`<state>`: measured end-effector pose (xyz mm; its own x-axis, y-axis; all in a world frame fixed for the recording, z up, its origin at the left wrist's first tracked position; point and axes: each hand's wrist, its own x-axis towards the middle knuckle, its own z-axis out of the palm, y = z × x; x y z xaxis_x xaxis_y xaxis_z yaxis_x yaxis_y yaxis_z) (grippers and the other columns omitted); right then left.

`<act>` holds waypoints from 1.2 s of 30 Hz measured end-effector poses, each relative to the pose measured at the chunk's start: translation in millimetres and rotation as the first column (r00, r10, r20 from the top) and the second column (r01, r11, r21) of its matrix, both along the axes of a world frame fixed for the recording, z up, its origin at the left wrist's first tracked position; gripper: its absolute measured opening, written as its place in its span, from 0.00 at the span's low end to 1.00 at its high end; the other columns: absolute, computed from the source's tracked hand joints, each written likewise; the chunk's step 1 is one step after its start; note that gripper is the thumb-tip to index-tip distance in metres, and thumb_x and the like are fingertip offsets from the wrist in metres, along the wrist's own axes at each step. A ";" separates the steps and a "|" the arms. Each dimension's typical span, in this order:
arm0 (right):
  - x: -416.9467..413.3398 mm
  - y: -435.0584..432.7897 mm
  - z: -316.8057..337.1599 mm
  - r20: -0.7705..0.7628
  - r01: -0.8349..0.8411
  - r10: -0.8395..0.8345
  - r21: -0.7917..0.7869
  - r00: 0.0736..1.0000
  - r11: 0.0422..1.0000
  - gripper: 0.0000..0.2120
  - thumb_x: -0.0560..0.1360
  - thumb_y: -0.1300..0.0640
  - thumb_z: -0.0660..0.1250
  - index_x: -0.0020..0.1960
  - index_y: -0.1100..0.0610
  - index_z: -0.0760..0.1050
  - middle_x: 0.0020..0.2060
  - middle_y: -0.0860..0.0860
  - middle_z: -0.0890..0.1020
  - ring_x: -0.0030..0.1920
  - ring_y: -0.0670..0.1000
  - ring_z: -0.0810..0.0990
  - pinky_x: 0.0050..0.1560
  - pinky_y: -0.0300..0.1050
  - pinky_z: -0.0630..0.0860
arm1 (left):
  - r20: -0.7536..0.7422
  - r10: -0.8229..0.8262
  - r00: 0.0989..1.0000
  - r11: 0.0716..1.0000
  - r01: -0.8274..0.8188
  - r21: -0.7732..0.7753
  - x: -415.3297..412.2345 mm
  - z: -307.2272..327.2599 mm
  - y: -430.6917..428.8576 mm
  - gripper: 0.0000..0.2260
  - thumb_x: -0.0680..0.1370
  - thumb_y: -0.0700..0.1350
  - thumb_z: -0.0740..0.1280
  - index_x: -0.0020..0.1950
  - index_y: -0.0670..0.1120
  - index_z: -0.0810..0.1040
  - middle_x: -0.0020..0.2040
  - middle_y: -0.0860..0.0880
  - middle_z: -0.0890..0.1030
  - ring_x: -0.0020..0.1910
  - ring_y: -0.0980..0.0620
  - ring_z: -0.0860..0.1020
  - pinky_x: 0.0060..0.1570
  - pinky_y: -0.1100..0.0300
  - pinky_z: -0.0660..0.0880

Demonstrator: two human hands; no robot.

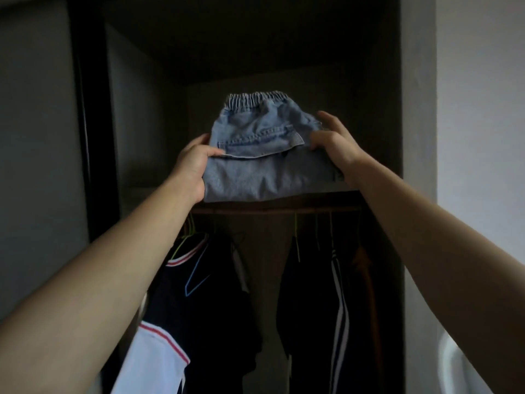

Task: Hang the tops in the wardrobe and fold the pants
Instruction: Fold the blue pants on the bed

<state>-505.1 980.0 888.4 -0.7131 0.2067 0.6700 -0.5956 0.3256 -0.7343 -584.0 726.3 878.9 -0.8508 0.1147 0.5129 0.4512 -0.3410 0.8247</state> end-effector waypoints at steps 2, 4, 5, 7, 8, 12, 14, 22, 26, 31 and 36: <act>-22.1 1.9 12.3 -0.012 0.023 -0.023 0.022 1.000 0.999 0.40 0.64 0.56 0.68 0.76 0.46 0.62 0.51 0.42 0.75 0.50 0.45 0.79 0.34 0.33 0.77 | -0.009 0.011 1.000 1.000 -0.011 0.017 -23.3 8.8 6.3 0.26 0.72 0.34 0.66 0.69 0.51 0.73 0.57 0.45 0.83 0.51 0.44 0.84 0.51 0.45 0.81; -45.5 5.5 24.8 -0.035 0.043 -0.041 0.032 0.999 0.999 0.42 0.63 0.56 0.67 0.76 0.46 0.62 0.54 0.44 0.76 0.52 0.46 0.79 0.39 0.37 0.78 | -0.032 -0.002 0.999 1.000 0.003 0.028 -49.7 16.6 13.0 0.26 0.73 0.35 0.66 0.69 0.52 0.74 0.56 0.45 0.83 0.51 0.44 0.84 0.50 0.45 0.81; -57.7 7.9 31.1 -0.050 0.058 -0.057 0.032 0.997 0.998 0.43 0.62 0.56 0.67 0.76 0.46 0.62 0.55 0.45 0.76 0.53 0.46 0.79 0.41 0.39 0.78 | -0.046 -0.015 0.999 0.999 0.016 0.030 -64.5 20.6 15.9 0.26 0.73 0.35 0.66 0.69 0.51 0.74 0.56 0.45 0.83 0.51 0.44 0.84 0.50 0.44 0.81; -83.6 11.7 42.1 -0.076 0.098 -0.096 0.033 0.992 0.995 0.43 0.60 0.56 0.67 0.75 0.45 0.63 0.58 0.48 0.77 0.55 0.48 0.79 0.46 0.43 0.79 | -0.065 -0.037 0.997 0.999 0.039 0.036 -95.7 29.2 21.2 0.26 0.72 0.35 0.66 0.69 0.52 0.74 0.55 0.45 0.84 0.51 0.44 0.84 0.49 0.44 0.81; -96.4 13.0 47.0 -0.089 0.114 -0.110 0.036 0.990 0.993 0.43 0.60 0.56 0.67 0.74 0.45 0.64 0.59 0.49 0.77 0.55 0.49 0.79 0.47 0.44 0.79 | -0.067 -0.044 0.997 0.998 0.047 0.038 -113.0 34.4 24.0 0.27 0.72 0.36 0.67 0.69 0.52 0.73 0.56 0.45 0.83 0.51 0.43 0.84 0.49 0.44 0.81; -144.0 20.8 65.7 -0.122 0.206 -0.198 0.050 0.973 0.977 0.43 0.59 0.55 0.66 0.75 0.46 0.64 0.57 0.45 0.77 0.52 0.44 0.77 0.41 0.38 0.74 | -0.091 -0.109 0.990 0.993 0.112 0.027 -181.1 60.7 43.9 0.22 0.73 0.34 0.65 0.65 0.49 0.77 0.53 0.43 0.84 0.50 0.41 0.84 0.46 0.48 0.81; -165.3 32.2 76.0 -0.135 0.266 -0.257 0.048 0.957 0.963 0.42 0.61 0.56 0.66 0.75 0.48 0.63 0.59 0.46 0.76 0.55 0.44 0.77 0.44 0.38 0.73 | -0.109 -0.150 0.983 0.988 0.153 0.015 -209.6 76.2 63.3 0.18 0.74 0.33 0.63 0.61 0.45 0.79 0.53 0.41 0.83 0.51 0.40 0.83 0.48 0.48 0.81; -218.0 109.3 118.3 -0.182 0.512 -0.501 0.022 0.846 0.858 0.36 0.73 0.61 0.70 0.78 0.53 0.60 0.64 0.50 0.73 0.57 0.45 0.74 0.43 0.27 0.72 | -0.151 -0.389 0.909 0.921 0.379 -0.090 -269.5 123.4 153.3 0.14 0.74 0.31 0.60 0.51 0.46 0.79 0.43 0.45 0.84 0.39 0.44 0.82 0.35 0.53 0.81; -232.8 153.7 121.7 -0.154 0.591 -0.583 0.014 0.798 0.806 0.38 0.73 0.59 0.74 0.78 0.55 0.59 0.69 0.52 0.72 0.60 0.45 0.72 0.54 0.36 0.71 | -0.147 -0.433 0.889 0.901 0.425 -0.085 -282.9 131.7 200.6 0.13 0.74 0.31 0.64 0.53 0.45 0.81 0.51 0.42 0.83 0.48 0.41 0.82 0.51 0.44 0.80; -244.9 192.4 93.0 -0.148 0.693 -0.693 0.347 0.706 0.632 0.37 0.73 0.65 0.74 0.76 0.65 0.59 0.72 0.62 0.69 0.72 0.59 0.69 0.72 0.51 0.66 | -0.172 -0.350 0.921 0.825 0.215 -0.523 -307.2 95.3 235.3 0.19 0.80 0.42 0.66 0.70 0.43 0.73 0.67 0.43 0.76 0.60 0.45 0.78 0.61 0.50 0.76; -247.0 200.5 66.6 -0.043 0.646 -0.851 0.671 0.523 0.364 0.25 0.74 0.55 0.74 0.68 0.63 0.73 0.65 0.64 0.77 0.64 0.63 0.76 0.60 0.50 0.72 | -0.189 -0.344 0.920 0.709 0.122 -0.695 -311.4 84.3 235.1 0.30 0.81 0.55 0.63 0.79 0.46 0.57 0.76 0.48 0.64 0.67 0.52 0.70 0.66 0.59 0.69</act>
<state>-752.1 1180.5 955.0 -0.6116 0.4284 0.6651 0.3068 0.9033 -0.2998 -895.5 961.4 963.2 -0.5771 0.6900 0.4369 0.6809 0.1111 0.7239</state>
